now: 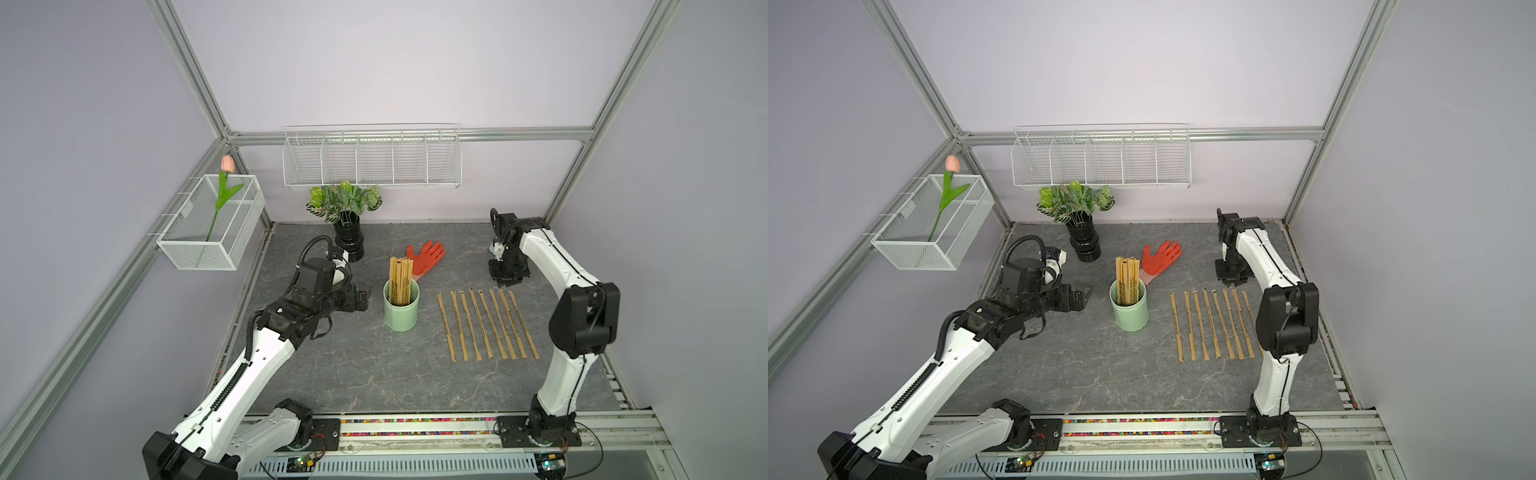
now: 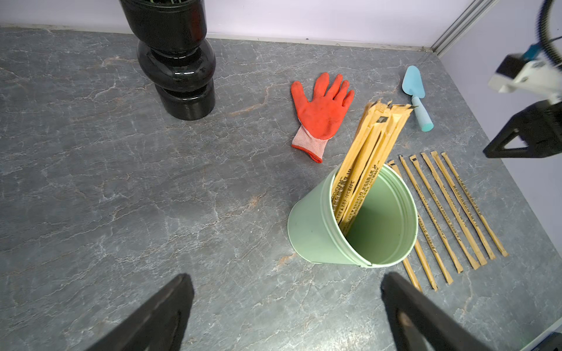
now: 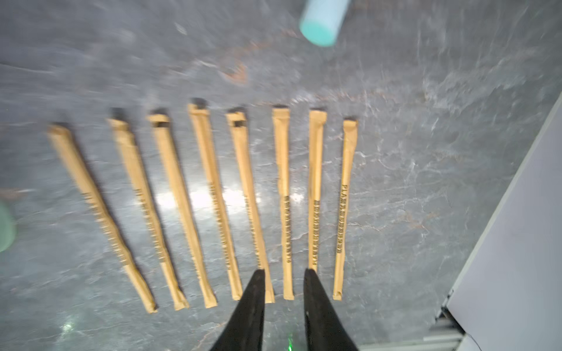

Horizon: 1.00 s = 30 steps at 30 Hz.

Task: Take the straws out of the storage container
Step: Pick up the straw from the container.

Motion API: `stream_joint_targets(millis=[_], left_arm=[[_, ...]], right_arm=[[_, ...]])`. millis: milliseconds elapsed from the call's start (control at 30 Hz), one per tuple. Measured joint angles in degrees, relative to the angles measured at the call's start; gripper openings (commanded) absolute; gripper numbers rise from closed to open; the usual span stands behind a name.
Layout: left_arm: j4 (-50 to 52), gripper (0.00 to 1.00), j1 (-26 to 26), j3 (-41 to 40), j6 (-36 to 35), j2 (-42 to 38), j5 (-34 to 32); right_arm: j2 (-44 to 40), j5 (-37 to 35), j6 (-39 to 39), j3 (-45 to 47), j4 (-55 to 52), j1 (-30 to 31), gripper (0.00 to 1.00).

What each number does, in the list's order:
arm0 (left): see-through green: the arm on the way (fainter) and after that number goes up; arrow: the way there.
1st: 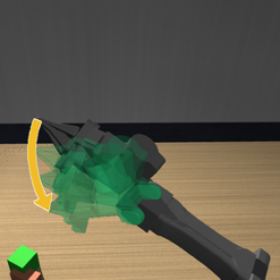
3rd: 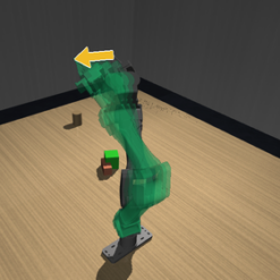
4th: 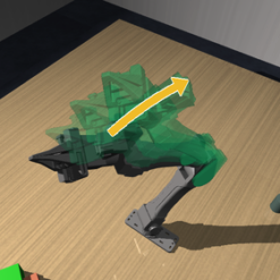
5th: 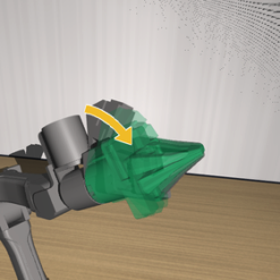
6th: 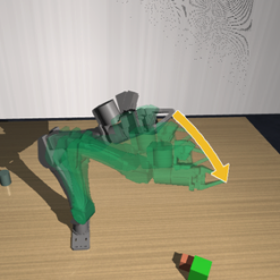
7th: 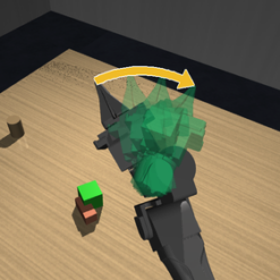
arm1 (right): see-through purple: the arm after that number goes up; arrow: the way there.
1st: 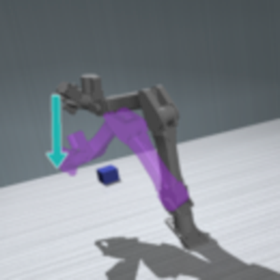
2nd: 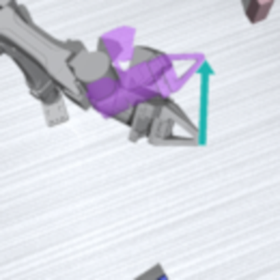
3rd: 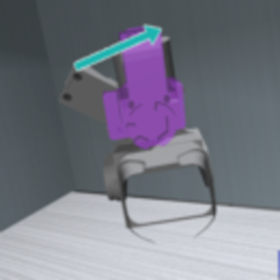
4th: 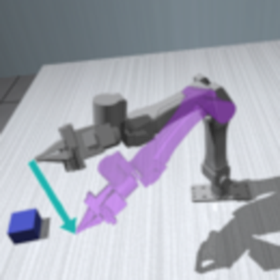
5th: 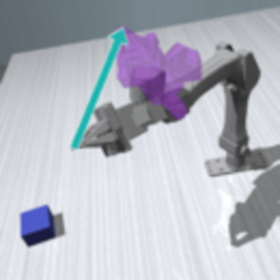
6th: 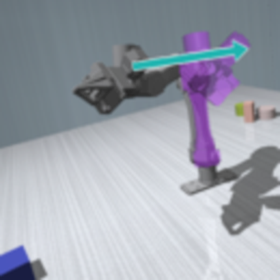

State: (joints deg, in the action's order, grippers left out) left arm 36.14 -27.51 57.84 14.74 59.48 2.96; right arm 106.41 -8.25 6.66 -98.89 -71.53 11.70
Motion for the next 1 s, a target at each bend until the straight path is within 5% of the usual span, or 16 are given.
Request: stream_joint_targets(millis=[333, 1000], left_arm=[[0.00, 1.00, 0.00, 0.00, 0.00, 0.00, 0.00], [0.00, 1.00, 0.00, 0.00, 0.00, 0.07, 0.02]], right_arm=[[-19.61, 11.13, 6.03, 10.86, 19.85, 16.68, 0.34], [-7.21, 18.10, 10.08, 10.14, 35.60, 24.46, 0.32]])
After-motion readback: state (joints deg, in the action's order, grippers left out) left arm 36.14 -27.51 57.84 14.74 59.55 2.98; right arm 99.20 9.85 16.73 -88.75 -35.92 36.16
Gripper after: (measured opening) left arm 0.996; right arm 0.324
